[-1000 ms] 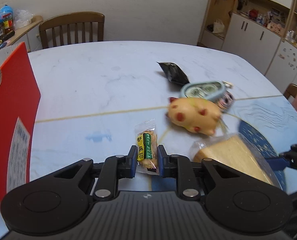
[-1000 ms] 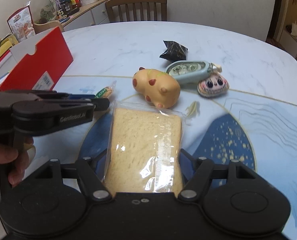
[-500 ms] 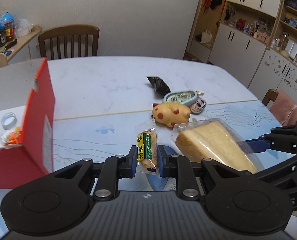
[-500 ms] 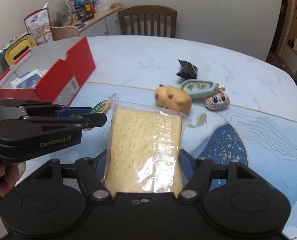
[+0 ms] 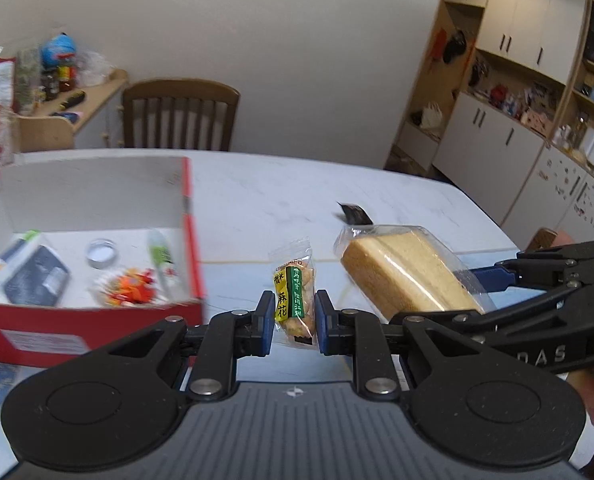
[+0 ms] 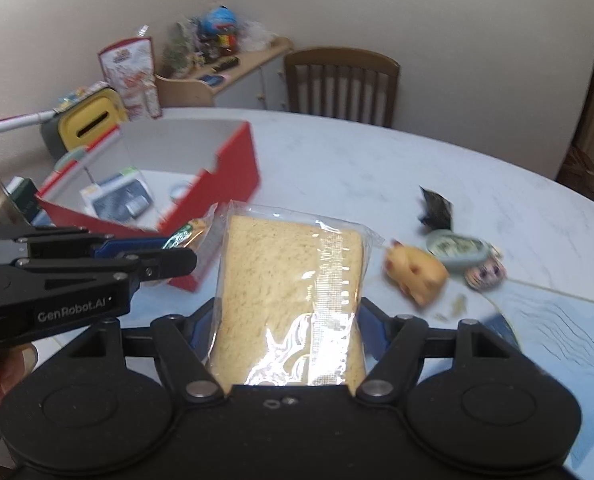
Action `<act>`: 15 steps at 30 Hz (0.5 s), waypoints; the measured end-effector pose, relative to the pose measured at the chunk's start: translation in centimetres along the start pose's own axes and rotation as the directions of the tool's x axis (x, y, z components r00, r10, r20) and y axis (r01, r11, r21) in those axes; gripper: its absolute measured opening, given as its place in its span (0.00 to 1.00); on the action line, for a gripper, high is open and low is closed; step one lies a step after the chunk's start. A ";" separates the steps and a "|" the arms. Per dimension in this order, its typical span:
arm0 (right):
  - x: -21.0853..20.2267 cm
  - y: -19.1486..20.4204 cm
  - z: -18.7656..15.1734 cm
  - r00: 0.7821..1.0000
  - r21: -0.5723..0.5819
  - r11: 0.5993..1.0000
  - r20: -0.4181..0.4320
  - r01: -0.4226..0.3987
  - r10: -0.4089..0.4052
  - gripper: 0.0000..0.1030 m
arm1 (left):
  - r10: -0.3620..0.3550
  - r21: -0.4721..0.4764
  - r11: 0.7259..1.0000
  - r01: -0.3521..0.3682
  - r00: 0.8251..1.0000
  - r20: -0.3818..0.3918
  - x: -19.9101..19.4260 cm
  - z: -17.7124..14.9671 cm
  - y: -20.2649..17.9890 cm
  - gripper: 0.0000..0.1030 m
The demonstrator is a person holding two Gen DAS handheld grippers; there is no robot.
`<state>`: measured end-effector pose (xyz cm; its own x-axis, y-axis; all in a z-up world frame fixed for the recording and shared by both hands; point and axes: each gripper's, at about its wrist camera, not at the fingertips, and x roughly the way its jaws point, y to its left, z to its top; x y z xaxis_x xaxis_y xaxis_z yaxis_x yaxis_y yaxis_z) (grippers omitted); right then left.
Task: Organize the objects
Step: 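Carry the snack bar and bagged bread into the box and release both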
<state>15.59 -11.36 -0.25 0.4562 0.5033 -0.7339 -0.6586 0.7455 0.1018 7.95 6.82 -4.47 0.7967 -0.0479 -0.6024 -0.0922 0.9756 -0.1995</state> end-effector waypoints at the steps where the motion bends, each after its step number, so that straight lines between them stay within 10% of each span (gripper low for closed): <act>1: 0.1 0.5 0.5 1.000 -0.007 1.000 0.004 -0.004 0.004 0.68 | 0.008 0.000 1.000 -0.008 1.000 0.007 -0.4 0.2 0.6 0.19; 15: 3.5 9.0 6.4 0.998 -0.150 0.988 0.017 -0.049 0.052 0.68 | 0.109 0.009 0.994 -0.110 0.993 0.048 -3.3 2.4 9.1 0.19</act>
<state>15.05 -0.06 2.38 0.4316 0.5489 -0.7159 -0.7623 0.6462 0.0359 5.95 16.37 -2.46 0.8094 0.0691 -0.5832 -0.1736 0.9768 -0.1252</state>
